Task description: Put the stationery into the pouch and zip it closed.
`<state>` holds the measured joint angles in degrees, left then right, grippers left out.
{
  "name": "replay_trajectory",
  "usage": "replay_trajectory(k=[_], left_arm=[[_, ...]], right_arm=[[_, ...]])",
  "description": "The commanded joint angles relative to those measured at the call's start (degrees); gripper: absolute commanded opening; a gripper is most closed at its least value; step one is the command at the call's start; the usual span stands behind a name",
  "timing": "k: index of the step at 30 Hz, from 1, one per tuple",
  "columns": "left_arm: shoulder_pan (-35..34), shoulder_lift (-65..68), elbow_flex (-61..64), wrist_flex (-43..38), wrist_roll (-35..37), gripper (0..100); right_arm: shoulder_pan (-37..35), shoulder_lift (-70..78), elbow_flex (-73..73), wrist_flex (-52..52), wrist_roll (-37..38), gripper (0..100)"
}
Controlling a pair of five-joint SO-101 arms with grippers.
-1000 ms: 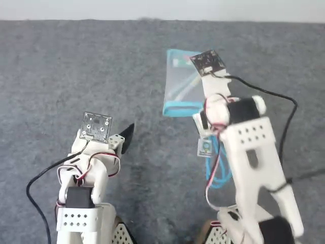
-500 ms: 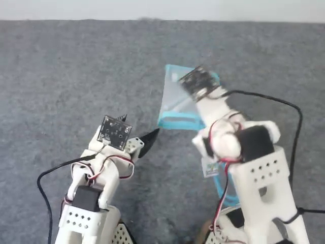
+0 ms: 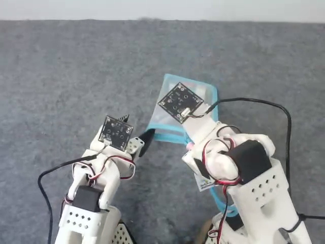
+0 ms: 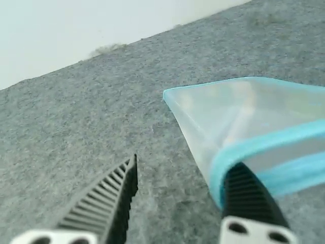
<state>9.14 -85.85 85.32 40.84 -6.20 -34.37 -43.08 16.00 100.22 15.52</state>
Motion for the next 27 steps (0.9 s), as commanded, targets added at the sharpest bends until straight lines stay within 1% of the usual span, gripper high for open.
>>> replay_trajectory(k=[1, 5, 9, 13, 15, 17, 20, 22, 27], left_arm=[[0.4, 1.0, -0.8, -3.5, -0.9, 22], [1.3, 1.0, -0.1, -4.9, -2.3, 12], [6.2, 1.0, 0.0, -4.8, -2.0, 1], [10.0, 1.0, 0.1, -4.0, -2.0, 1], [11.3, 1.0, 0.1, -3.5, -2.0, 1], [12.2, 1.0, 0.1, -3.4, -1.9, 1], [12.3, 1.0, 0.1, -3.4, -1.1, 1], [12.0, 1.0, 0.1, -3.4, 0.1, 1], [10.0, 1.0, -0.1, -3.6, 0.6, 1]], right_arm=[[-0.7, -2.1, -1.7, 1.6, 1.1, 0.7], [-0.7, -1.5, -1.7, 1.4, 1.0, 0.7], [-0.9, -1.4, -1.8, -0.8, 1.0, 0.7], [-1.3, -0.7, -1.6, -4.2, 0.9, 0.7], [-3.6, 1.5, -1.6, -5.7, 0.8, 0.7], [-7.4, 4.9, -1.8, -8.2, -0.9, 0.7], [-12.4, 8.7, -1.9, -12.2, -1.2, 0.7], [-14.4, 10.5, -1.9, -14.5, -1.2, 0.7], [-14.6, 11.1, -3.3, -15.2, -1.2, 0.8]])
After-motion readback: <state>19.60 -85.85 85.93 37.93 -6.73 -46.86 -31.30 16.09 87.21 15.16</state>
